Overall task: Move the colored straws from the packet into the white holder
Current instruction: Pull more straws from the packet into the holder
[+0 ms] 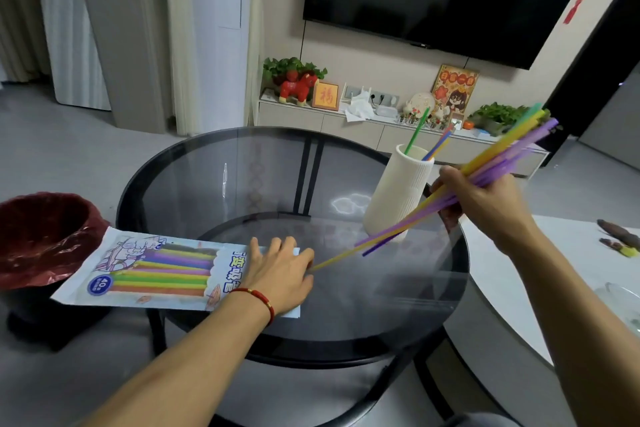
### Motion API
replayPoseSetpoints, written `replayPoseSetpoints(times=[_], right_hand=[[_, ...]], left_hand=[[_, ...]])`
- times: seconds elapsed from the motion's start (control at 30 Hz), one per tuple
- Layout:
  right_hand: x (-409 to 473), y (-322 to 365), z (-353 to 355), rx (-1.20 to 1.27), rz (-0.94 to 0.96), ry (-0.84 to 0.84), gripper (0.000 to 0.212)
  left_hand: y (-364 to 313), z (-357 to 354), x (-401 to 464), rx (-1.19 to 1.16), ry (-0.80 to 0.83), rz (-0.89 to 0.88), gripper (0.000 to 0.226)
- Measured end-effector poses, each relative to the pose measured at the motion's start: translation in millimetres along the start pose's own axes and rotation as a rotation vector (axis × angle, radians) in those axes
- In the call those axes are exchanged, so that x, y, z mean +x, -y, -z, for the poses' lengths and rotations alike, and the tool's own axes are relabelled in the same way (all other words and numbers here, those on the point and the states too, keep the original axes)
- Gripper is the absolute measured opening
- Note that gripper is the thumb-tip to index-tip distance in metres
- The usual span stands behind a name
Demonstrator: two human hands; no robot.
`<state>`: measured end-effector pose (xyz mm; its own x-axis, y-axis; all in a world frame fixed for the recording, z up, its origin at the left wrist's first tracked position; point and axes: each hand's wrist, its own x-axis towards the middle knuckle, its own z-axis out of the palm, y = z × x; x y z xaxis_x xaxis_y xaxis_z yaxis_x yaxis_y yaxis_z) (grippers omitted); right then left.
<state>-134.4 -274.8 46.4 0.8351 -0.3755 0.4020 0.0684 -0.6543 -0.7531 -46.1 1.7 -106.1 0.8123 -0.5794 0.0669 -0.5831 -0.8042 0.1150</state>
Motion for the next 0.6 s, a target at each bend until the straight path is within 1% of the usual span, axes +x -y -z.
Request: replayPoseSetpoints(times=[0.1,0.23,0.33,0.4,0.5,0.6], right_hand=[[13.0,25.5,-4.8,-0.168,0.105,0.068,0.029],[20.9,49.0,-23.7,-0.184,0.149,0.184,0.028],[22.2,59.1,-44.0,-0.095,0.197,0.160,0.028],[18.4,57.8,-61.8,-0.056,0.189,0.136,0.028],[10.8,52.2,-86.4,-0.076,0.176,0.095,0.028],[12.6,52.6,-95.1,-0.067,0.184,0.050,0.027]], left_hand=[[1.0,-0.9,0.6,-0.009,-0.008,-0.003,0.026],[-4.6,0.1,2.6,-0.044,-0.017,0.009,0.022],[-10.6,4.1,6.8,-0.073,-0.022,0.017,0.023],[-12.2,5.7,7.8,-0.109,-0.015,0.019,0.024],[-12.9,5.4,6.3,-0.130,-0.030,0.011,0.023],[-14.7,6.2,5.2,-0.108,-0.056,-0.008,0.023]])
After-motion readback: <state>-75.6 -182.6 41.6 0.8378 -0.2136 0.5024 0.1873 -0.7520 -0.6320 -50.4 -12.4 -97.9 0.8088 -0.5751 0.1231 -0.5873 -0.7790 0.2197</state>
